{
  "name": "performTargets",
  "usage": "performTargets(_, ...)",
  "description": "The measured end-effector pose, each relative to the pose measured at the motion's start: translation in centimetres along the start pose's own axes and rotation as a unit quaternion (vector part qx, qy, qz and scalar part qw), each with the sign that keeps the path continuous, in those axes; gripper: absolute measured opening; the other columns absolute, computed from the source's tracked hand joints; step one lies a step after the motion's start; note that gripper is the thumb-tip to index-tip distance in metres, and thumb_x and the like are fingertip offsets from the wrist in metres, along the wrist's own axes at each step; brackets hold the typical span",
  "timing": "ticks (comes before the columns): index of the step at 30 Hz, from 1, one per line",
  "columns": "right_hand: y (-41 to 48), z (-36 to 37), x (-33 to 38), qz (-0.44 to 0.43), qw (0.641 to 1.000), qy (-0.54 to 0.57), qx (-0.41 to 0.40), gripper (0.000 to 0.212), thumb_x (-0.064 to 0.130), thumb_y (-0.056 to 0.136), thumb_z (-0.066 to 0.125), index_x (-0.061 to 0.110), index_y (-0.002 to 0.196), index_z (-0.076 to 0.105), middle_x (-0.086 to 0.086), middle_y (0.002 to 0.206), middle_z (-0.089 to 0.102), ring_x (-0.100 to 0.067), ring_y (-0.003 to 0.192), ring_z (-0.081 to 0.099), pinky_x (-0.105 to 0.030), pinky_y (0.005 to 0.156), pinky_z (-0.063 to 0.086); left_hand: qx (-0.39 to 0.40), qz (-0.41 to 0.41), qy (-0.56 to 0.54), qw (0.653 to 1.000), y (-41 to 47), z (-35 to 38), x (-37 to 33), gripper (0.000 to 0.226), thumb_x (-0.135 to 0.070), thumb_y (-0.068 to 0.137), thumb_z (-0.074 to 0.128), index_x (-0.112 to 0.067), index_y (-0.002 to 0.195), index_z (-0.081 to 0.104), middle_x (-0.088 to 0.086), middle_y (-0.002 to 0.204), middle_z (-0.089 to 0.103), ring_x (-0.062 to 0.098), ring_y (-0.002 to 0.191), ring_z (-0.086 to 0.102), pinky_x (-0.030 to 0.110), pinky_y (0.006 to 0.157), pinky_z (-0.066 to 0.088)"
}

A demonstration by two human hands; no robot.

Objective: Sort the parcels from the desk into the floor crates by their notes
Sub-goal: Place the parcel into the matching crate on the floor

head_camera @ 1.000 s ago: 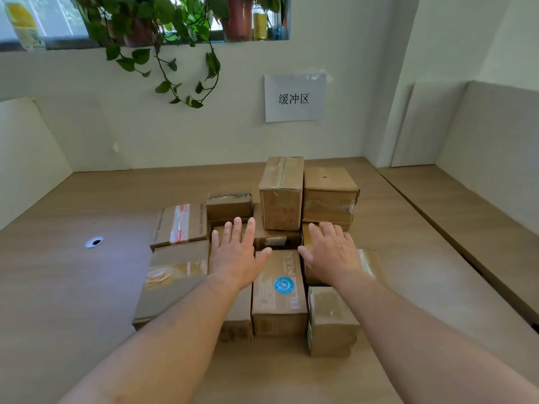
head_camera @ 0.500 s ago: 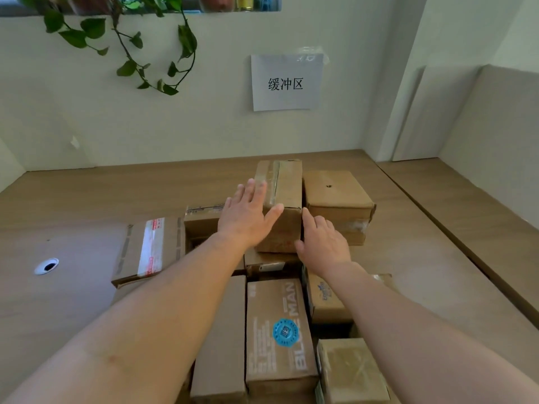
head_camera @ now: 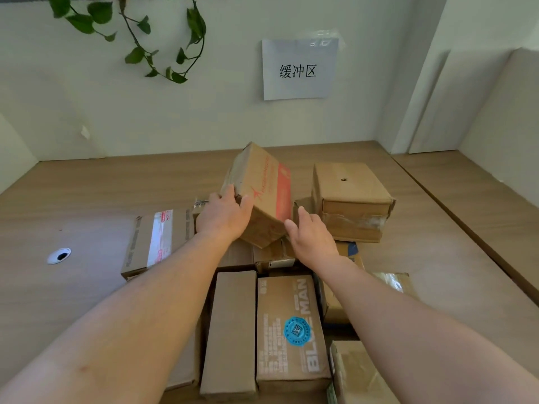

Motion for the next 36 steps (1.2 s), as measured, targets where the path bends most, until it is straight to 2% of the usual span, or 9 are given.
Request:
performTargets(4, 1.1, 0.9, 0.5, 0.061, 0.992, 0.104, 0.024, 0.061, 0.044, 0.103, 0.029, 0.008, 0.152, 0.02, -0.013, 0.148, 0.038, -0.028, 0.135, 0.038, -0.04, 0.104, 0.036, -0.025, -0.025, -0.065, 0.997, 0.8, -1.1, 1.6, 0.04, -0.035, 0.1, 0.032, -0.016, 0.135, 0.038, 0.012, 0.126, 0.053, 0.028, 0.103, 0.052, 0.043, 0.09, 0.046)
performTargets(9, 2.1, 1.9, 1.6, 0.095, 0.968, 0.229, 0.04, 0.041, 0.041, 0.103, 0.037, 0.013, 0.132, 0.046, -0.005, 0.121, 0.059, -0.014, 0.097, 0.057, -0.028, 0.077, 0.049, 0.006, -0.033, -0.054, 0.998, 1.1, -0.7, 3.0, 0.062, -0.059, 0.095, 0.036, -0.031, 0.148, 0.026, 0.008, 0.139, 0.047, 0.029, 0.119, 0.051, 0.043, 0.093, 0.048)
performTargets(12, 1.8, 1.7, 2.4, 0.084, 0.961, 0.254, 0.065, 0.042, 0.031, 0.101, 0.046, 0.015, 0.14, 0.041, -0.005, 0.128, 0.058, -0.015, 0.104, 0.058, -0.029, 0.082, 0.051, 0.033, -0.047, -0.125, 0.99, 0.8, -0.5, 4.3, 0.045, -0.047, 0.096, 0.046, -0.026, 0.135, 0.044, 0.004, 0.125, 0.055, 0.021, 0.102, 0.056, 0.035, 0.079, 0.05)
performTargets(16, 0.3, 0.4, 3.7, 0.066, 0.957, 0.272, 0.081, 0.056, 0.017, 0.098, 0.055, 0.019, 0.148, 0.03, -0.004, 0.134, 0.054, -0.012, 0.101, 0.054, -0.02, 0.07, 0.047, 0.039, -0.081, -0.254, 0.963, -1.3, -0.9, 5.6, 0.041, -0.022, 0.094, 0.059, -0.016, 0.131, 0.041, -0.002, 0.114, 0.055, 0.013, 0.094, 0.053, 0.021, 0.061, 0.041)
performTargets(20, -2.3, -0.5, 4.6, 0.043, 0.967, 0.234, 0.094, 0.074, 0.009, 0.093, 0.06, 0.027, 0.153, 0.02, -0.004, 0.135, 0.051, -0.014, 0.102, 0.053, -0.028, 0.079, 0.049, 0.038, -0.092, -0.285, 0.953, -4.8, -1.8, 6.4, 0.054, -0.011, 0.091, 0.063, -0.018, 0.136, 0.035, -0.005, 0.111, 0.054, 0.013, 0.097, 0.053, 0.021, 0.064, 0.043)
performTargets(24, -5.8, -1.0, 5.9, 0.022, 0.97, 0.214, 0.112, 0.094, 0.007, 0.09, 0.064, 0.035, 0.155, 0.003, -0.004, 0.15, 0.038, -0.023, 0.125, 0.047, -0.043, 0.1, 0.042, 0.061, -0.07, -0.281, 0.955, -9.0, -2.8, 7.5, 0.071, 0.0, 0.083, 0.061, -0.029, 0.141, 0.033, -0.001, 0.108, 0.063, 0.019, 0.103, 0.061, 0.038, 0.086, 0.053)
performTargets(28, -10.0, -0.7, 7.0, 0.011, 0.966, 0.215, 0.146, 0.087, 0.023, 0.092, 0.064, 0.039, 0.153, 0.004, -0.002, 0.147, 0.042, -0.024, 0.121, 0.049, -0.042, 0.084, 0.049, 0.052, -0.084, -0.315, 0.944, -13.6, -3.8, 8.9, 0.068, -0.003, 0.087, 0.06, -0.026, 0.143, 0.028, 0.004, 0.115, 0.059, 0.02, 0.102, 0.06, 0.037, 0.078, 0.052)
performTargets(32, -13.5, -0.4, 7.5, 0.009, 0.958, 0.228, 0.172, 0.072, 0.047, 0.09, 0.061, 0.036, 0.149, 0.021, -0.003, 0.141, 0.049, -0.028, 0.122, 0.051, -0.048, 0.089, 0.051, 0.022, -0.109, -0.354, 0.928, -18.2, -4.8, 10.0, 0.045, -0.03, 0.093, 0.06, -0.021, 0.128, 0.034, 0.005, 0.123, 0.055, 0.022, 0.107, 0.057, 0.05, 0.086, 0.053)
performTargets(36, -16.3, 0.1, 8.9, 0.008, 0.95, 0.248, 0.189, 0.089, 0.076, 0.077, 0.049, 0.016, 0.142, 0.037, -0.003, 0.136, 0.053, -0.026, 0.118, 0.054, -0.046, 0.085, 0.051, -0.017, -0.132, -0.385, 0.913, -22.4, -6.6, 10.4, 0.072, -0.063, 0.089, 0.05, -0.024, 0.144, 0.025, 0.007, 0.135, 0.051, 0.032, 0.121, 0.051, 0.059, 0.091, 0.05)
Point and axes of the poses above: each hand's wrist, its own y-axis towards the middle knuckle, its own z-axis out of the palm, x = y × z, the point moved 6 cm from there along y, towards the middle knuckle
